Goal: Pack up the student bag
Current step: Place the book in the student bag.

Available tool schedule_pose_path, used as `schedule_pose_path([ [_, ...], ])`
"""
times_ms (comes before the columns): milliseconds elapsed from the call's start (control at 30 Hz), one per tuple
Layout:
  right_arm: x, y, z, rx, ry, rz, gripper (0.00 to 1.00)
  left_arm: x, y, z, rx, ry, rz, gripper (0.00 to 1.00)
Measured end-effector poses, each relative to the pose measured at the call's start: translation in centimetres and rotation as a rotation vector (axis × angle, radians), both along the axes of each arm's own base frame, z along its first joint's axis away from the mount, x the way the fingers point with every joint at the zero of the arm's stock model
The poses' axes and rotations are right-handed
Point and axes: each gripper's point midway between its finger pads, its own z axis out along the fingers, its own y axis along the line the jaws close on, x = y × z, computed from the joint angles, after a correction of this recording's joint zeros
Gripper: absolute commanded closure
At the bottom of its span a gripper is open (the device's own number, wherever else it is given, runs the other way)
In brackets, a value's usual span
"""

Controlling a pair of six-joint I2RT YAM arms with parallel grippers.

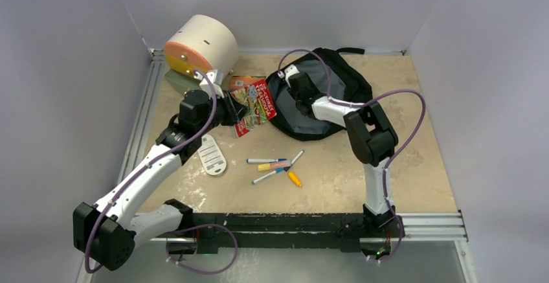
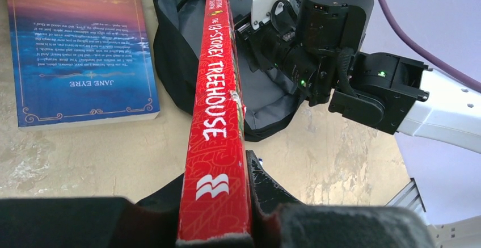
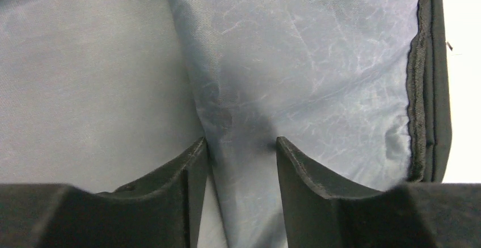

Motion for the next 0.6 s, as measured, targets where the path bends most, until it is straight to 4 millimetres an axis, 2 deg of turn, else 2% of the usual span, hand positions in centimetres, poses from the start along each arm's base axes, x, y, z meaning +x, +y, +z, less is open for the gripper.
schedule_pose_path([
  [67, 0.2, -0.1, 0.2, -0.004, -0.012, -0.006, 0.66, 0.0, 0.0, 0.0, -0.005, 0.003, 0.0, 1.0],
  [167, 0.3, -0.2, 0.4, -0.01, -0.02, -0.011, 0.89, 0.0, -0.2, 0.0, -0.015, 0.011, -0.004, 1.0],
  [233, 0.3, -0.2, 0.4, -0.01, -0.021, -0.011, 0.99, 0.1, -0.5, 0.0, -0.027, 0.015, -0.009, 1.0],
  [433, 0.4, 0.1, 1.3, 0.027, -0.016, -0.028, 1.0, 1.0, -1.7, -0.2, -0.093, 0.04, -0.015, 1.0],
  [600, 0.8, 0.8, 4.4, 0.128, -0.03, -0.076, 1.0, 2.6, -3.3, -1.7, -0.184, 0.121, 0.002, 1.0],
])
